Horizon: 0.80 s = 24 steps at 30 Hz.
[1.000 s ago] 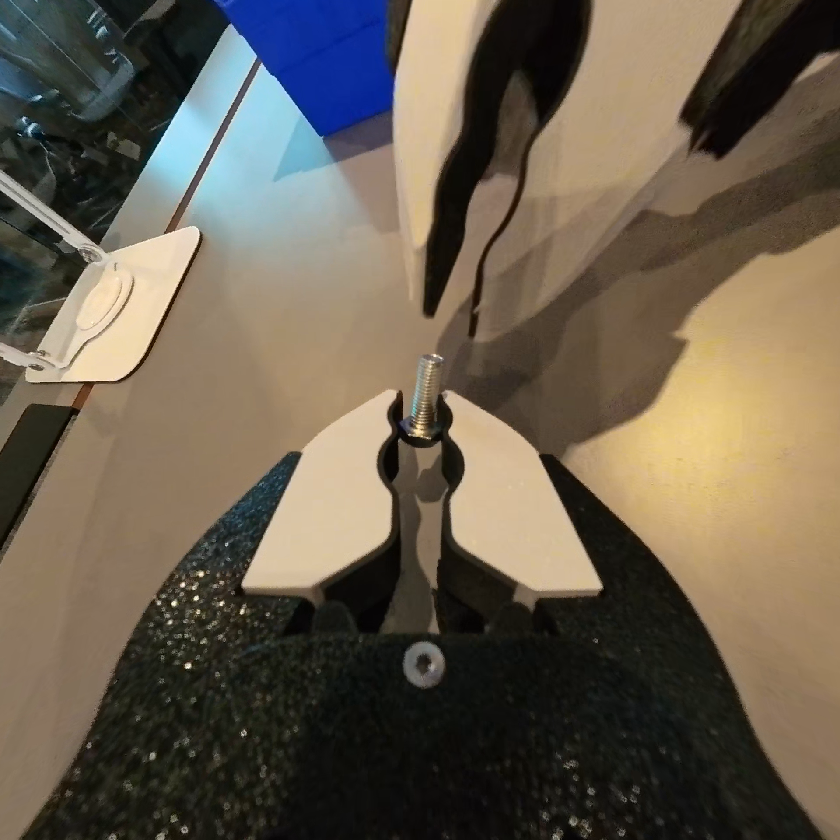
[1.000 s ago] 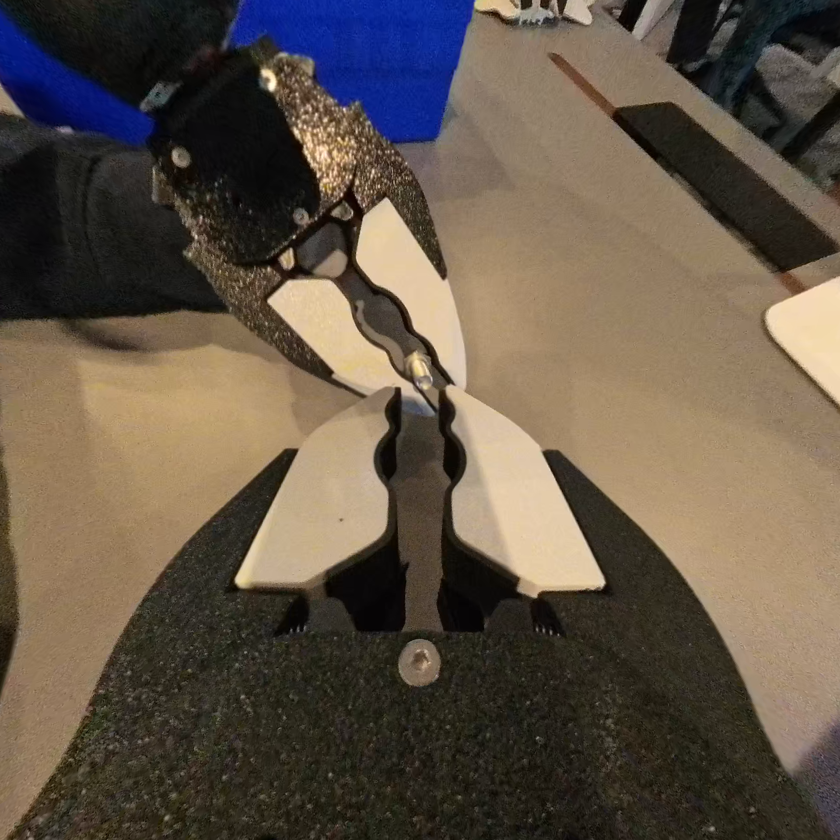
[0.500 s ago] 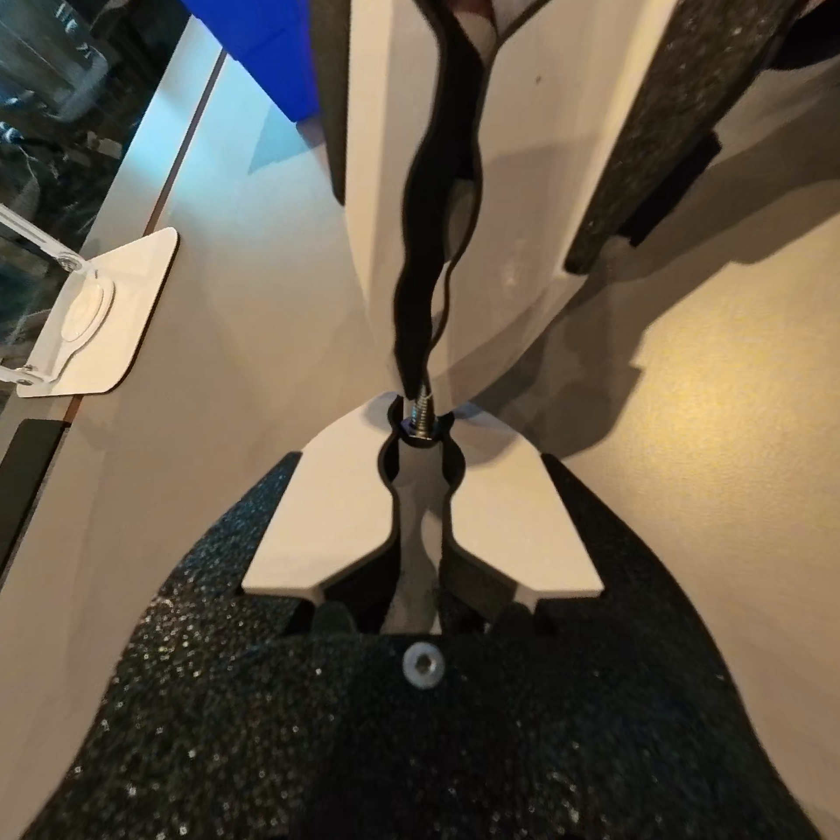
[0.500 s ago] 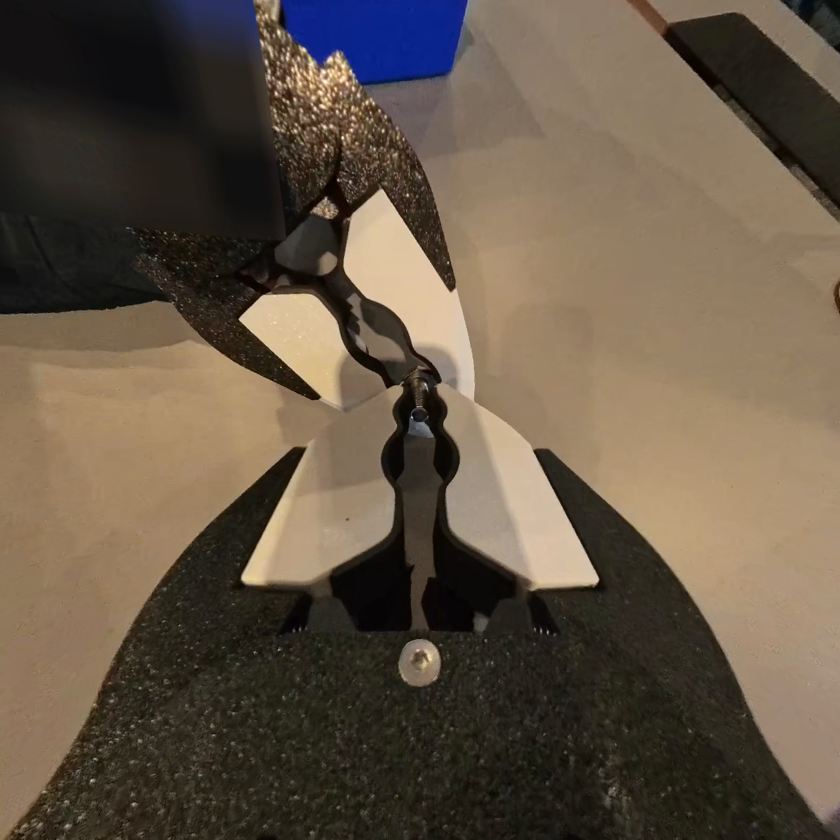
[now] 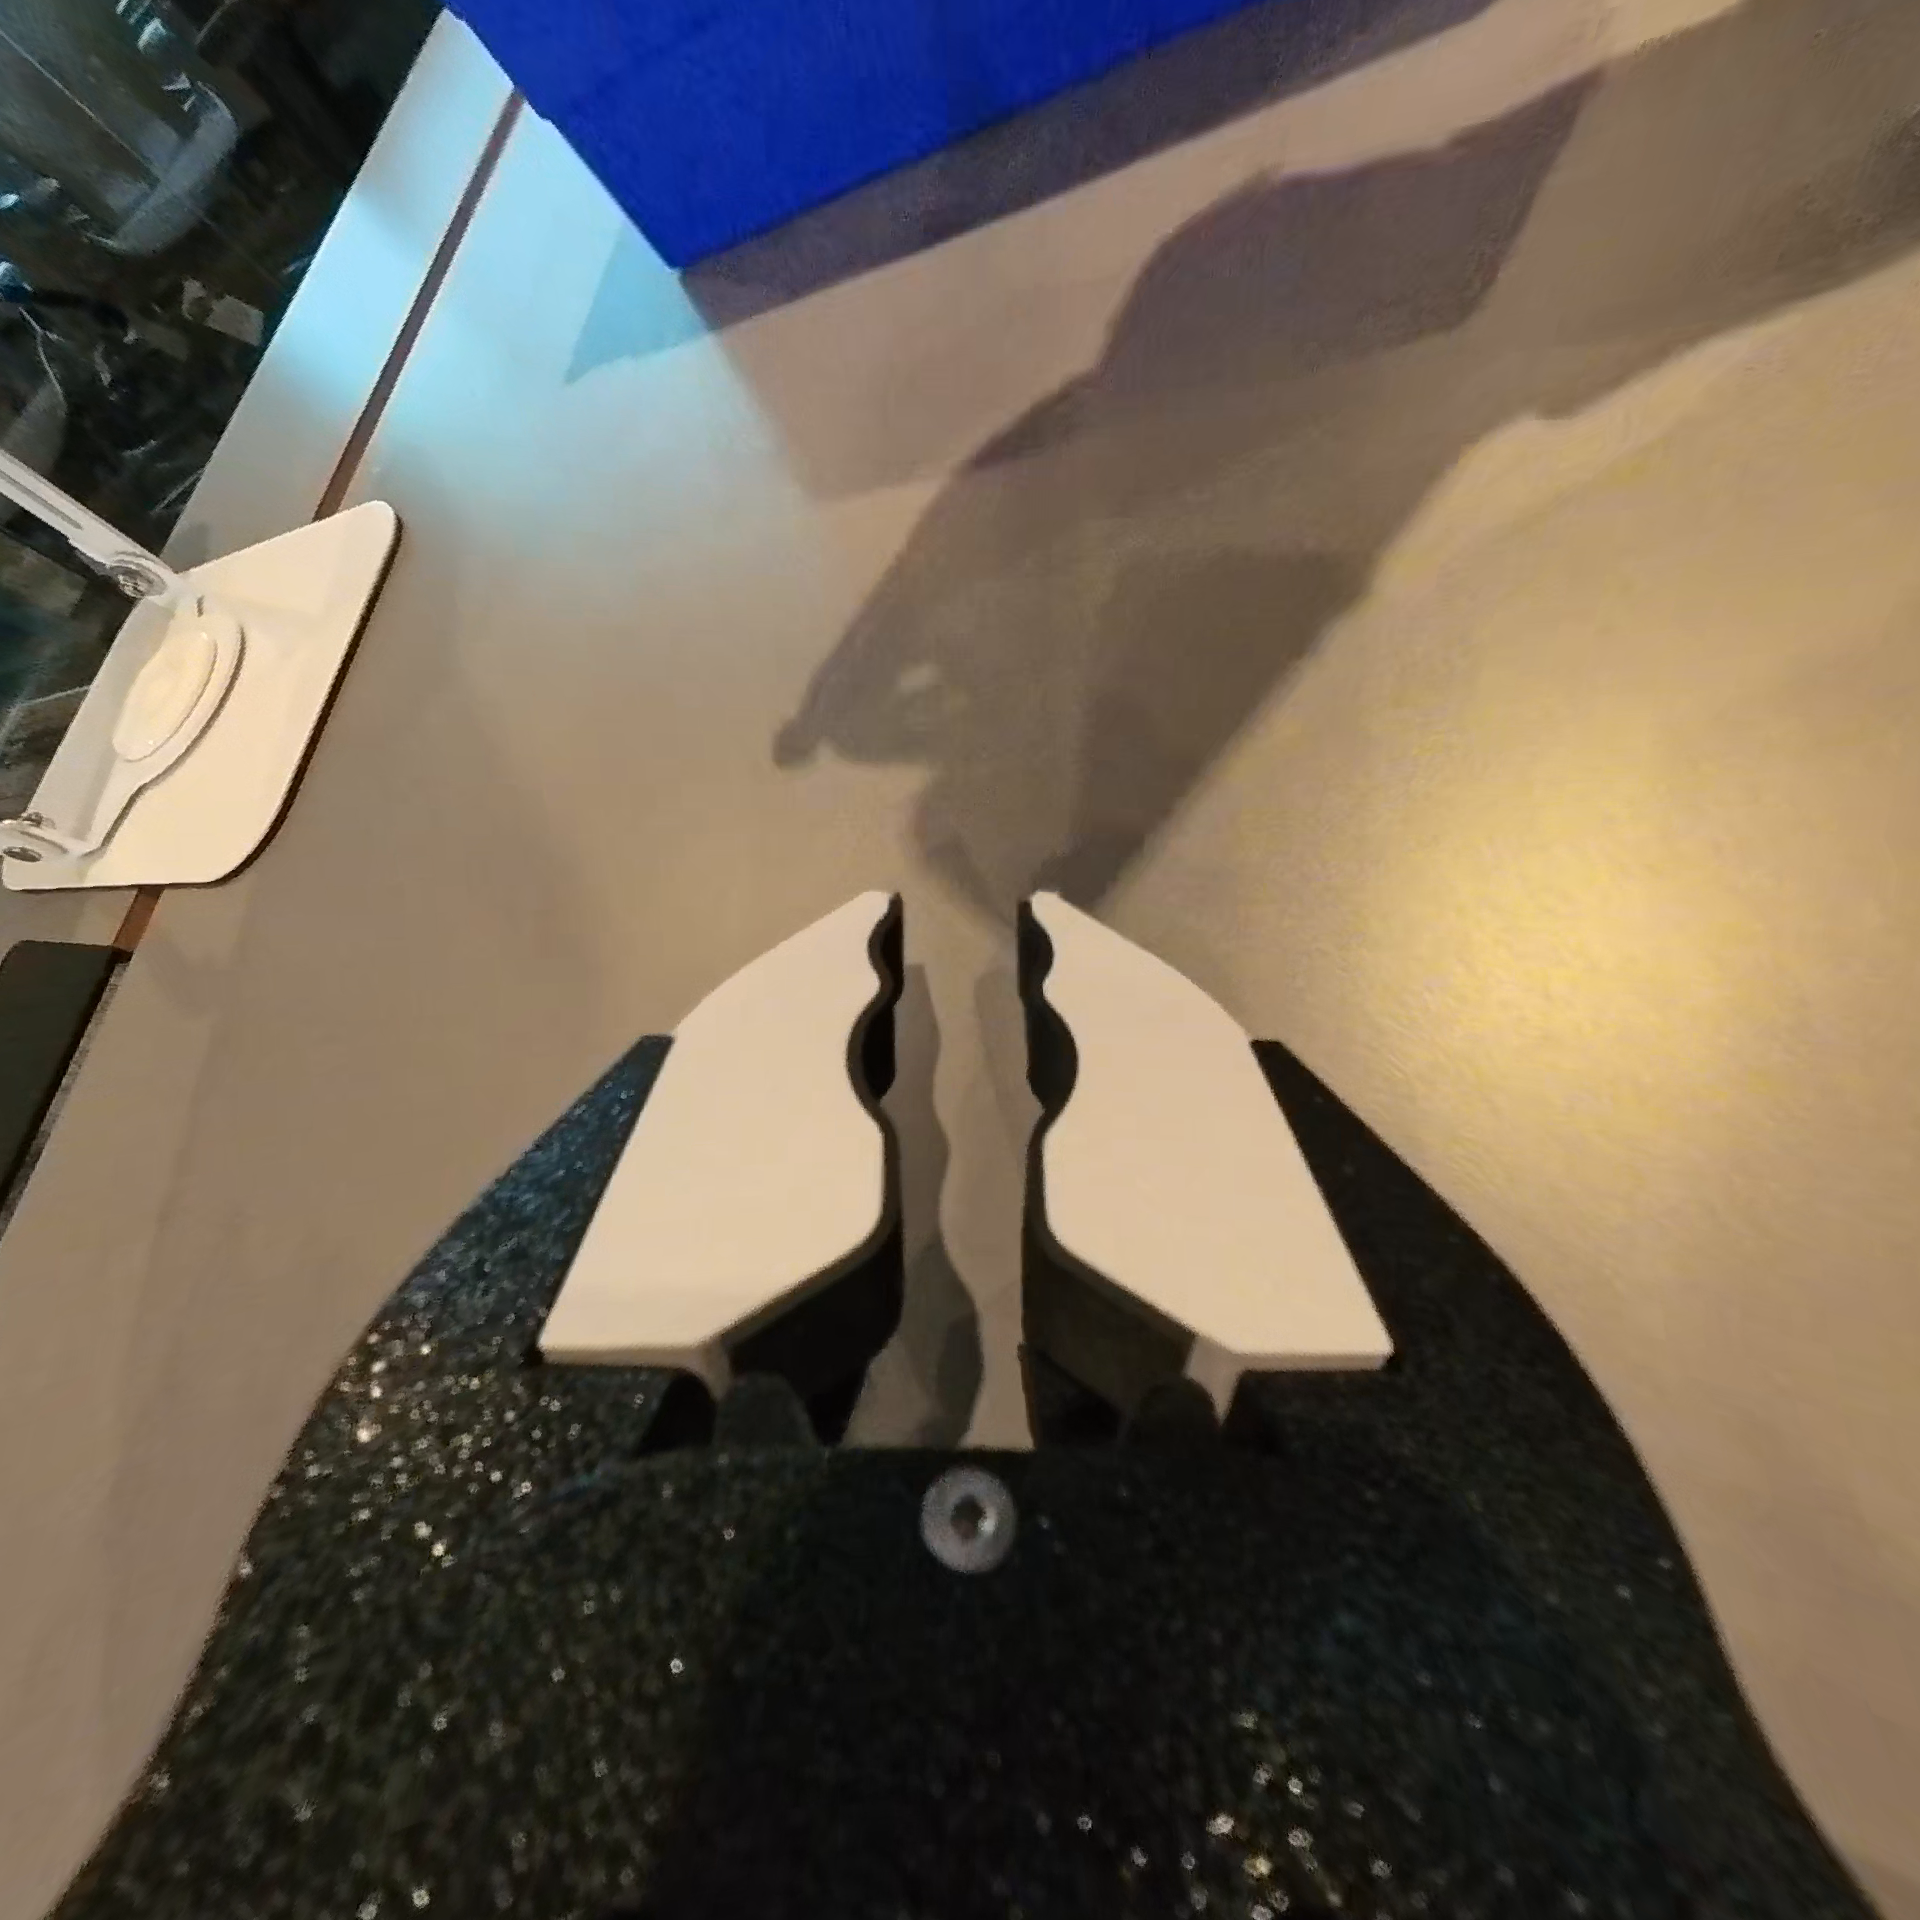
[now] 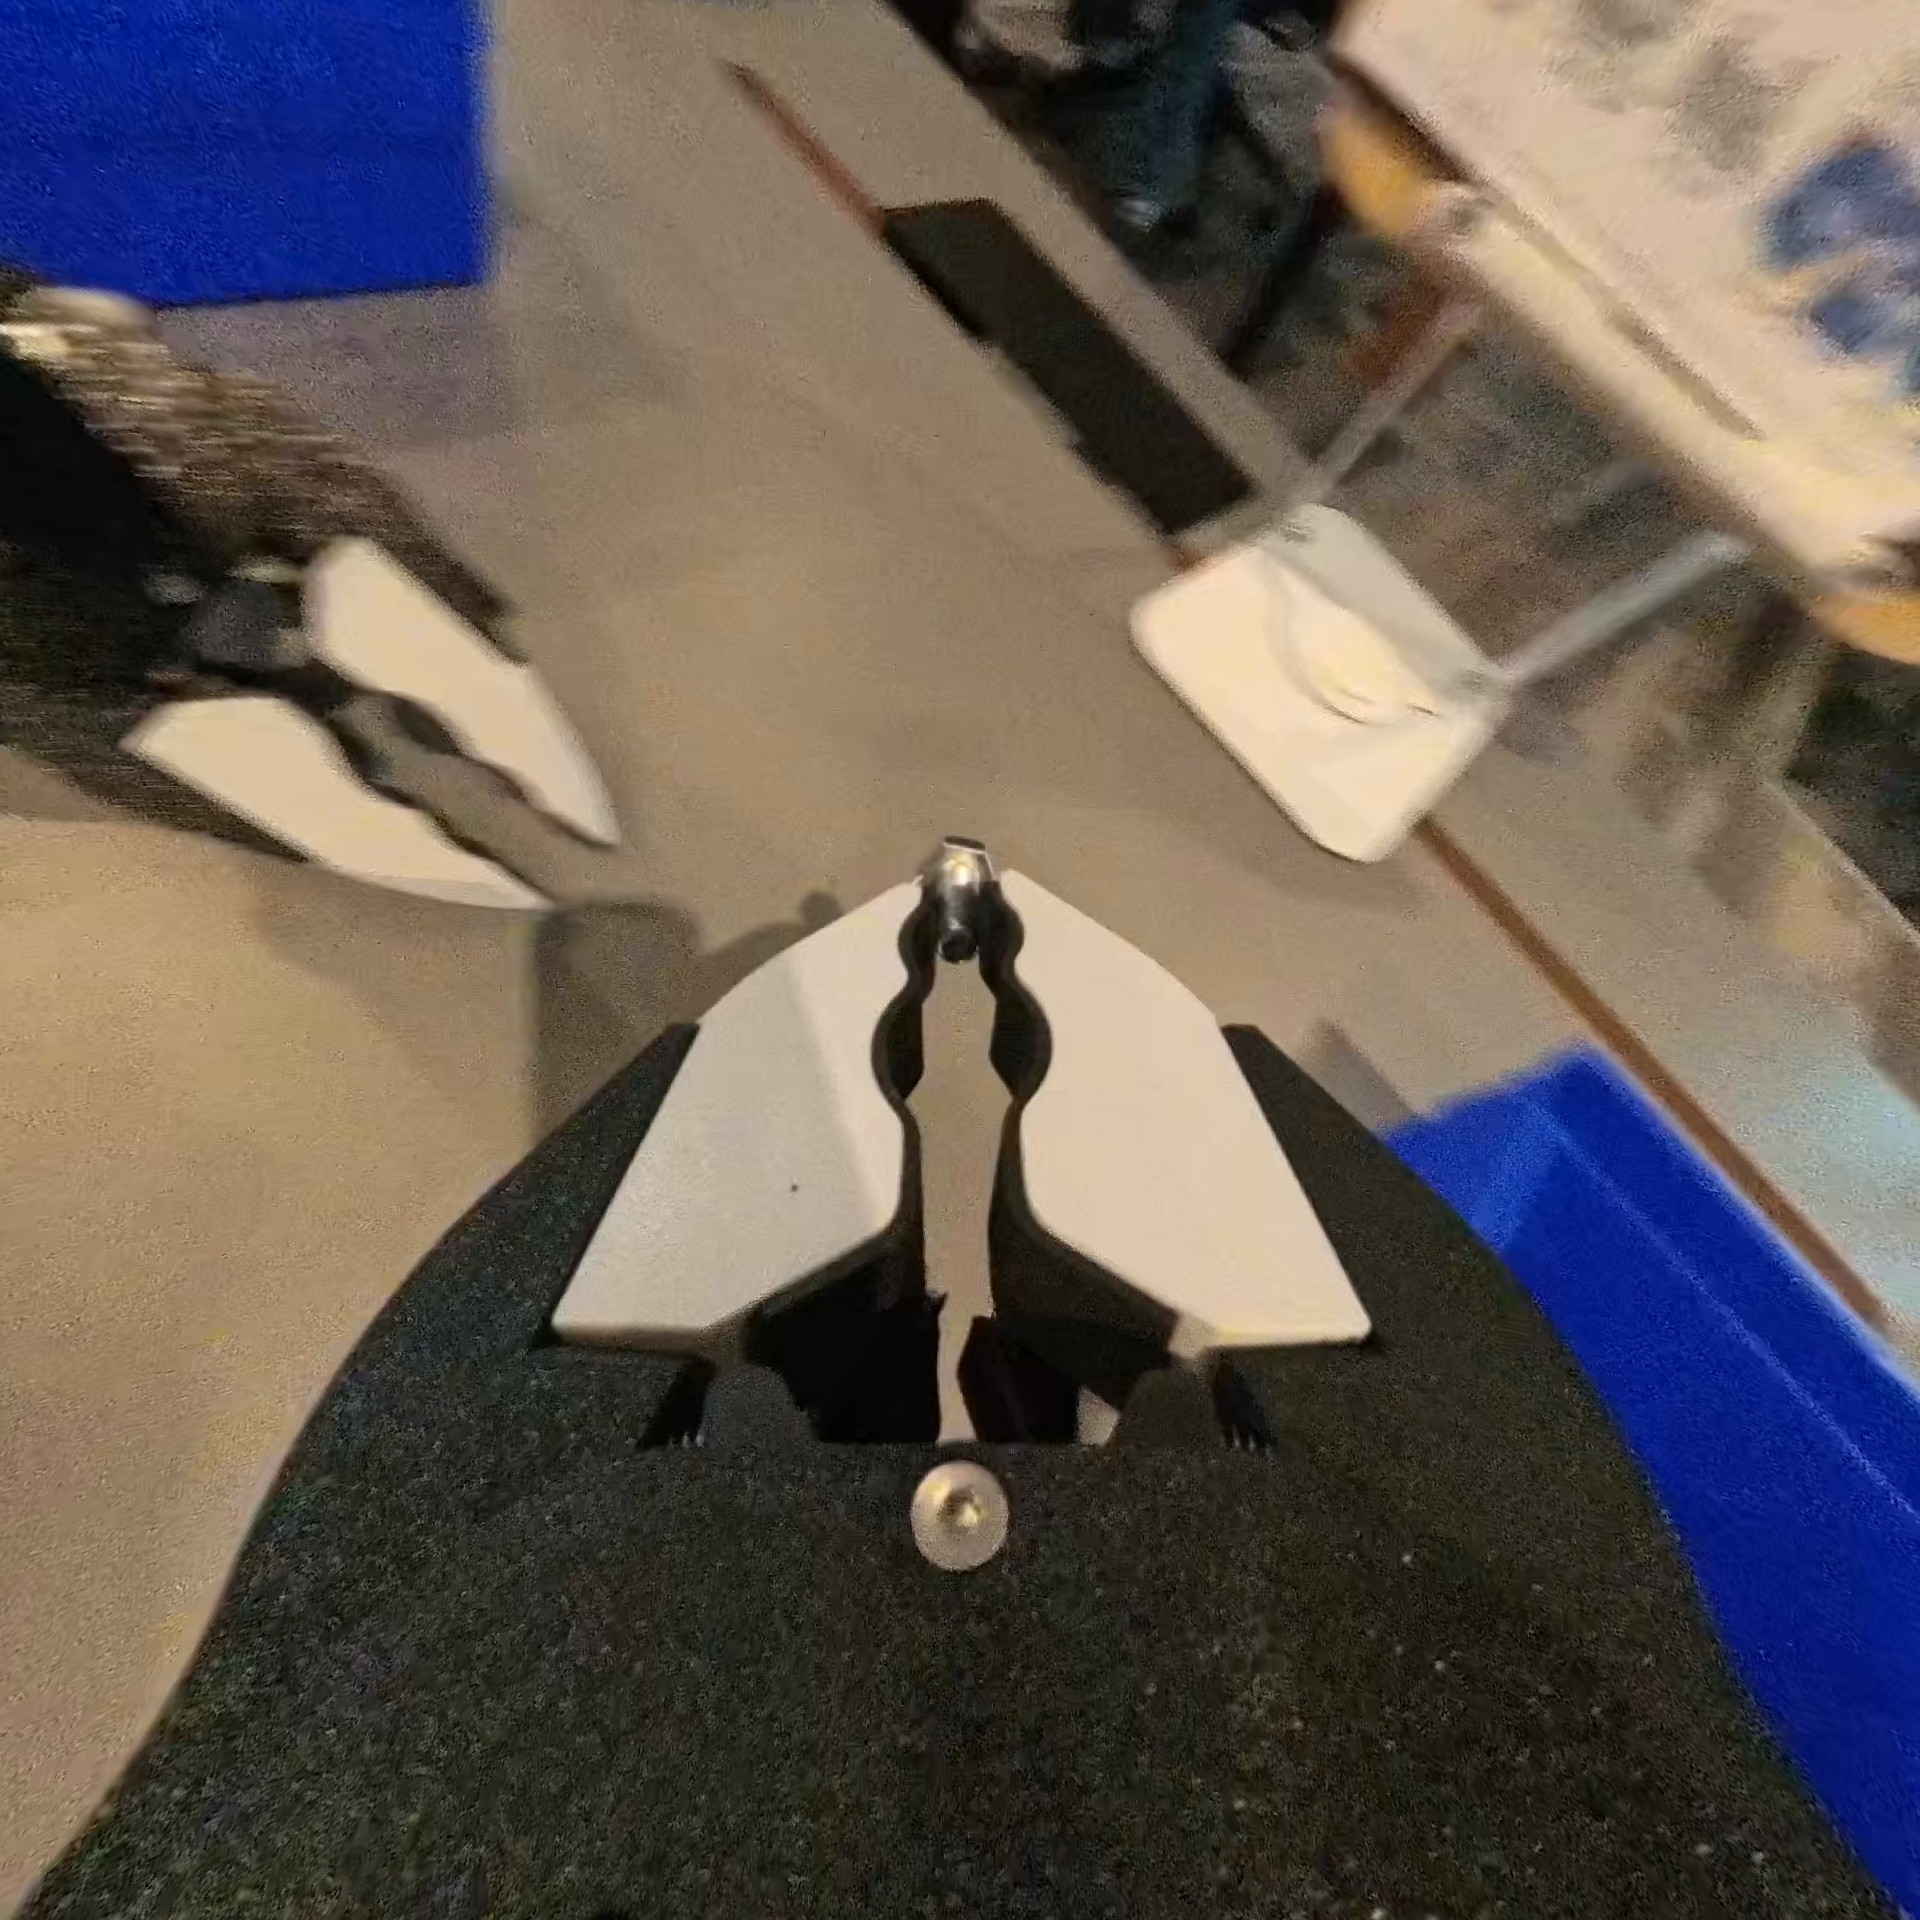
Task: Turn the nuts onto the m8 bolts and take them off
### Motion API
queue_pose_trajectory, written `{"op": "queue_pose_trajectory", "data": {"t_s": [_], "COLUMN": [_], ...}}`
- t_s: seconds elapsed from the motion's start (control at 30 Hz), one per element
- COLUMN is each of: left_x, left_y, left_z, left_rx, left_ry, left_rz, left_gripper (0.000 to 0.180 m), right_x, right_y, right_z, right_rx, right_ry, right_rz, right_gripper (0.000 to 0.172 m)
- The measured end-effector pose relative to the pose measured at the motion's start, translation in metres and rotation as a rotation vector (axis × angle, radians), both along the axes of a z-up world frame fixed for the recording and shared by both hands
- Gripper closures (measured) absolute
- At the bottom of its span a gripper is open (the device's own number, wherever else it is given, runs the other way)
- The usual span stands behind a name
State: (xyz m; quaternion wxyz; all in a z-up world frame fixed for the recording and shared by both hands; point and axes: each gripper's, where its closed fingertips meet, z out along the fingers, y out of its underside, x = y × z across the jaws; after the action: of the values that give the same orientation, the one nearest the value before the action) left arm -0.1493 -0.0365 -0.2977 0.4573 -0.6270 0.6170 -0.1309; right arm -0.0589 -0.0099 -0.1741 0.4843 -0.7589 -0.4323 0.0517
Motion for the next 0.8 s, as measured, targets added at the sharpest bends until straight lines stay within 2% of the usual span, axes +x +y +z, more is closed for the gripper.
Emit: {"op": "queue_pose_trajectory", "data": {"t_s": [0.03, 0.1, 0.17, 0.33, 0.47, 0.57, 0.7, 0.8], "left_x": [0.0, 0.0, 0.0, 0.0, 0.0, 0.0, 0.0, 0.0], "left_y": [0.0, 0.001, 0.001, 0.001, 0.002, 0.002, 0.002, 0.003], "left_z": [0.0, -0.001, -0.001, -0.001, -0.002, -0.002, -0.002, -0.002], "left_rx": [-0.001, -0.002, -0.003, -0.003, -0.004, -0.005, -0.005, -0.004], "left_ry": [0.002, 0.005, 0.007, 0.008, 0.01, 0.01, 0.01, 0.01], "left_rz": [0.001, 0.004, 0.005, 0.01, 0.01, 0.011, 0.012, 0.017], "left_gripper": [0.161, 0.163, 0.164, 0.165, 0.166, 0.166, 0.166, 0.166], "right_x": [0.023, 0.071, 0.117, 0.186, 0.207, 0.209, 0.211, 0.207], "right_y": [0.009, 0.027, 0.046, 0.07, 0.074, 0.075, 0.076, 0.077], "right_z": [0.011, 0.02, 0.012, -0.041, -0.064, -0.071, -0.069, -0.057], "right_rx": [0.006, -0.037, -0.141, -0.495, -0.622, -0.677, -0.649, -0.569], "right_ry": [-0.016, -0.052, -0.088, -0.153, -0.243, -0.244, -0.25, -0.212], "right_rz": [-0.066, -0.194, -0.294, -0.403, -0.434, -0.436, -0.437, -0.435], "right_gripper": [0.164, 0.164, 0.164, 0.164, 0.164, 0.163, 0.152, 0.158]}}
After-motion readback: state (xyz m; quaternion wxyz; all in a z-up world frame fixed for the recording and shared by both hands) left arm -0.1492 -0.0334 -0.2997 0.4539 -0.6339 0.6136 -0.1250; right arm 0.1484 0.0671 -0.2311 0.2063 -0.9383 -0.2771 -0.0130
